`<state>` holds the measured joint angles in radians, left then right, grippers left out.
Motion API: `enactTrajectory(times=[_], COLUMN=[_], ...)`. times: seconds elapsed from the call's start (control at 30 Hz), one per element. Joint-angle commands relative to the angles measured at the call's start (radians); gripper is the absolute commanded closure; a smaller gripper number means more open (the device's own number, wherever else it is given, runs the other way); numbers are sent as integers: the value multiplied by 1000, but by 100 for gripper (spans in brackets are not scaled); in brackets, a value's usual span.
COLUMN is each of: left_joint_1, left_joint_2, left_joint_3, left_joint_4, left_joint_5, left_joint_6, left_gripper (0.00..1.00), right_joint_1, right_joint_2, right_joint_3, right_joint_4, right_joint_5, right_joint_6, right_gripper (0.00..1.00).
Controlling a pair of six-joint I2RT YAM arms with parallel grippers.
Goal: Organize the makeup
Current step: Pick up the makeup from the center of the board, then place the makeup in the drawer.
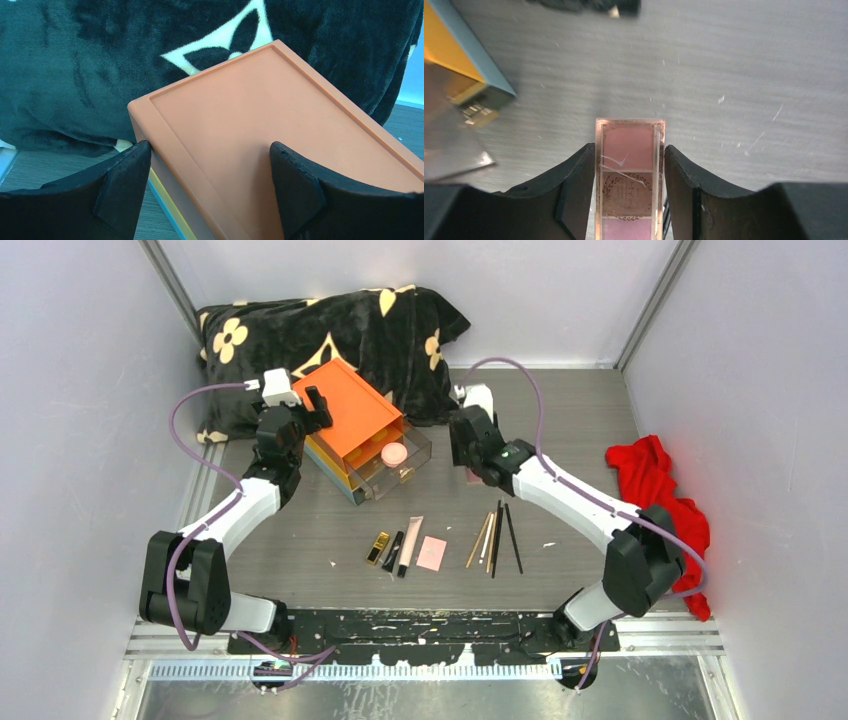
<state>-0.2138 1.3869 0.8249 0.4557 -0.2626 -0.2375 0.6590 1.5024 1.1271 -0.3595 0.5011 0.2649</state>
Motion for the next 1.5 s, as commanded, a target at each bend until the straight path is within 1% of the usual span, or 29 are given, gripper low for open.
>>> enactTrajectory(times=[0.0,0.1,0.23,0.37,0.43,0.63,0.8,1.2,1.3,1.47], left_joint_1=[-24,-24,-24,-24,-23,-24,-23,-24,-24,-23], left_joint_2=[66,66,67,66,67,66,65,65,65,66], left_joint_3=[-66,-67,-67,-66,-66,-67,-69,-67,-67,-68], left_joint_4=[-283,-282,-282,-282,-282,-281,-279,-281,-281,-279], left_joint_5=[132,132,132,132,132,133,132,134,133,133], left_joint_6=[48,48,48,48,47,48,47,49,49,50], left_gripper=[16,16,17,16,16,16,16,17,16,17], right_joint_1=[-3,-2,-2,10,30,91,123,161,161,173], right_joint_2=[-10,37,96,157,186,253,267,202,212,243], right_joint_3=[219,374,520,606,631,669,671,505,520,601], right_joint_4=[-49,-84,-112,-125,-124,-101,-86,-17,-14,-58], right_joint_5=[-27,-62,-108,-195,-213,-253,-258,-263,-273,-275], right_joint_6=[-76,-98,-109,-110,-117,-133,-134,-101,-106,-118], right_gripper=[91,91,91,91,91,91,91,91,92,91])
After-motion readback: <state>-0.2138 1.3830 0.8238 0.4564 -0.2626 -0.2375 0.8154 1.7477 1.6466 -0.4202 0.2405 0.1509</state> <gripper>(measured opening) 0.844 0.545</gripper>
